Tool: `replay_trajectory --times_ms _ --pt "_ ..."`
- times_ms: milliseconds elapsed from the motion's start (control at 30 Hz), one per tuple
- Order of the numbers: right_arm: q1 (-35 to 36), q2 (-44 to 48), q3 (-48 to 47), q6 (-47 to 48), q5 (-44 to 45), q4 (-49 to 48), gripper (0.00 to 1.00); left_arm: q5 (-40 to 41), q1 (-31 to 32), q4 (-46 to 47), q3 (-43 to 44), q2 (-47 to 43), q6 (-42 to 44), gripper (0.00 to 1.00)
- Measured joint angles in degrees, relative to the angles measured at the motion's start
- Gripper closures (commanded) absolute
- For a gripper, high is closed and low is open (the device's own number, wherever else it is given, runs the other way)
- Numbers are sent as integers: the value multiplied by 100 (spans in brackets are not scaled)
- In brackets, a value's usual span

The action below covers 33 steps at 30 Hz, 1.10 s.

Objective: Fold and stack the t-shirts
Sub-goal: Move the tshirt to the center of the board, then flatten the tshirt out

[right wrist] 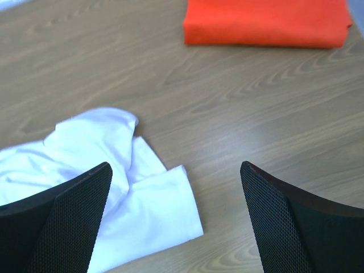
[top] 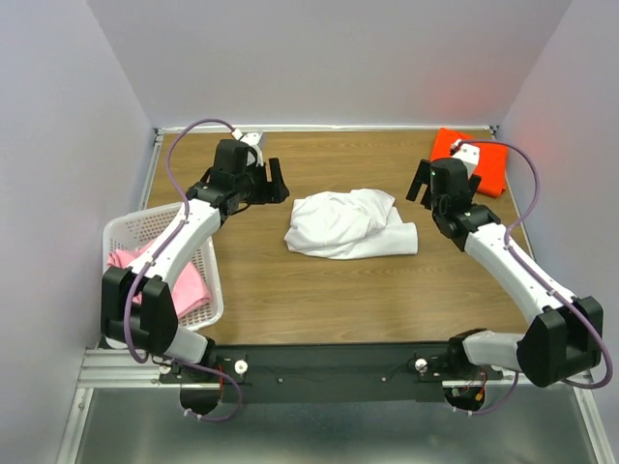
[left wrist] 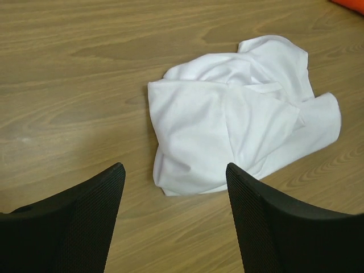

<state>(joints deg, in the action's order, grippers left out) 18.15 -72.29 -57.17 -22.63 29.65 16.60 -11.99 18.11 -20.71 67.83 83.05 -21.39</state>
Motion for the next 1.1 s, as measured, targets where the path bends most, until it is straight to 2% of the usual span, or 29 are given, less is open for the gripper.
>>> replay_trajectory --times_ms 167,333,500,767,933,1100 --pt "-50 -278 188 15 -549 11 2 -26 2 37 345 396 20 27" --pt "-682 -470 442 -116 -1318 72 6 -63 160 46 822 1064 160 27" --pt "-1143 -592 575 -190 -1812 203 10 -175 557 -61 1753 1834 568 24" --pt "-1209 -1045 592 -170 -2490 380 18 -527 1475 -678 3484 3298 1388 23" --pt "-1255 -1401 634 -94 -2924 461 24 -752 1867 -957 3768 3873 1696 19" --pt "-1263 -1722 634 44 -3322 492 29 -1058 1974 -1235 3840 4153 1880 16"
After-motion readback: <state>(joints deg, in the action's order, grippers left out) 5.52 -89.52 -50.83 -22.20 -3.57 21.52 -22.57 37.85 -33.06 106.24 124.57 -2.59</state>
